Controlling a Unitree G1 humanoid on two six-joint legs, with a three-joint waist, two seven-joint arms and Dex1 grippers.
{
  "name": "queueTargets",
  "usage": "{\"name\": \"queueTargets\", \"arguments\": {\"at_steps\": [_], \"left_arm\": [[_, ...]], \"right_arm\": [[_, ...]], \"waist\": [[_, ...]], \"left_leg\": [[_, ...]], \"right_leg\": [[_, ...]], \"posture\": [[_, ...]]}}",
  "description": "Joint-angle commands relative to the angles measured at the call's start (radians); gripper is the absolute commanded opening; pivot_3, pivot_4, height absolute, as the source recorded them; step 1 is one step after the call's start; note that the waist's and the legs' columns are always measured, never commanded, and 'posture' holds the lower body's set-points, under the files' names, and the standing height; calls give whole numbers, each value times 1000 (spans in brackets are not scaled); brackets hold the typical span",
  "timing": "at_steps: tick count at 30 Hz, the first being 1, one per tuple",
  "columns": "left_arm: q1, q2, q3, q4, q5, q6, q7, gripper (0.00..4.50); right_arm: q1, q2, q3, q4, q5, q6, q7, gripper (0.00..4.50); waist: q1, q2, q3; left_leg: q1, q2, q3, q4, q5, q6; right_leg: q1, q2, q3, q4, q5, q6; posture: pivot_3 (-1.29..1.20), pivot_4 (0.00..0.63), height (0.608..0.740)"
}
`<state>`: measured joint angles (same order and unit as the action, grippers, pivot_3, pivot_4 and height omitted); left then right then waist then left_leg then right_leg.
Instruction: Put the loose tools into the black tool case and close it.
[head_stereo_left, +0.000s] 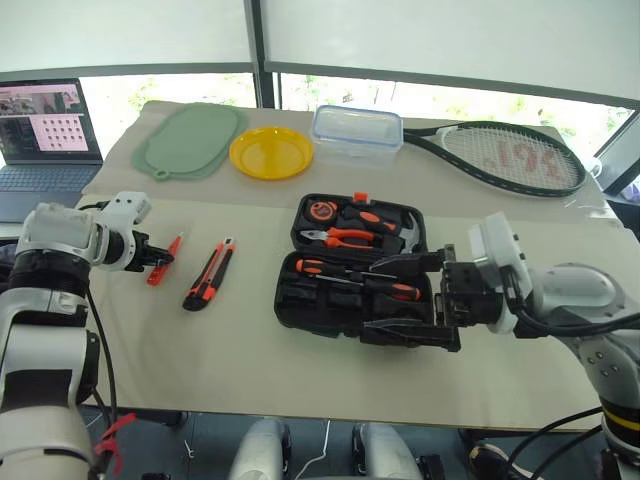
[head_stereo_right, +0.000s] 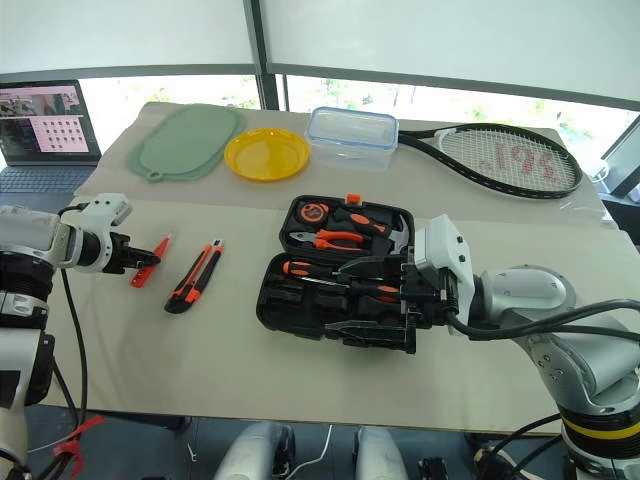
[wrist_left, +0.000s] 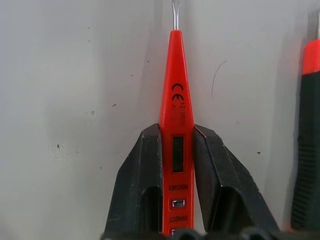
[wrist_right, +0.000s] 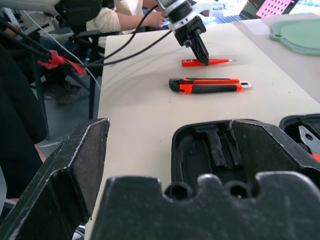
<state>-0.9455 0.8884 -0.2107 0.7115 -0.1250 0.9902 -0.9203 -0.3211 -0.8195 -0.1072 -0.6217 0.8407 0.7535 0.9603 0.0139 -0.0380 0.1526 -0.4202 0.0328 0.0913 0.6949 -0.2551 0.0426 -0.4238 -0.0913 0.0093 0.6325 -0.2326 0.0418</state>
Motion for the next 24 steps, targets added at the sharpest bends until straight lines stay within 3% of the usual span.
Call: {"name": "queueTargets", "arguments": {"at_steps": [1, 6, 11, 16, 24], "left_arm": [[-2, 66, -17, -175, 0, -154, -163, 431], [-15, 59, -25, -494, -108, -231, -401, 431], [-15, -17, -136, -617, -96, -324, -527, 431], [-57, -119, -288, -553, 9, -453, -596, 431], [-143, -286, -385, -384, 113, -536, -625, 431]], "right_arm": [[22, -23, -44, 7, -20, -37, 1, 4500], [83, -37, -89, 5, -15, -27, -23, 4500], [131, -45, -119, -23, -13, -20, -62, 4500], [185, -43, -162, -75, 16, -3, -121, 4500], [276, -40, -226, -151, 67, 10, -197, 4500]], "waist": [[0, -2, 1], [9, -3, 2], [6, -3, 1], [0, -2, 1], [2, -3, 1]], "left_leg": [[-1, 0, 0, 0, 0, 0], [-5, 1, -2, 2, -1, 1], [-4, -1, -1, 4, -2, 3], [-4, -1, -1, 4, -1, 2], [-4, -1, -2, 5, -2, 3]], "right_leg": [[-1, 0, -1, 0, 0, 0], [-1, -2, -2, -2, 0, 1], [0, -1, 0, -2, 1, 3], [0, 1, 0, -2, 1, 2], [0, 0, 0, -2, 1, 3]], "posture": [[0, 150, 738], [0, 150, 738], [0, 150, 738], [0, 150, 738], [0, 150, 738]]}}
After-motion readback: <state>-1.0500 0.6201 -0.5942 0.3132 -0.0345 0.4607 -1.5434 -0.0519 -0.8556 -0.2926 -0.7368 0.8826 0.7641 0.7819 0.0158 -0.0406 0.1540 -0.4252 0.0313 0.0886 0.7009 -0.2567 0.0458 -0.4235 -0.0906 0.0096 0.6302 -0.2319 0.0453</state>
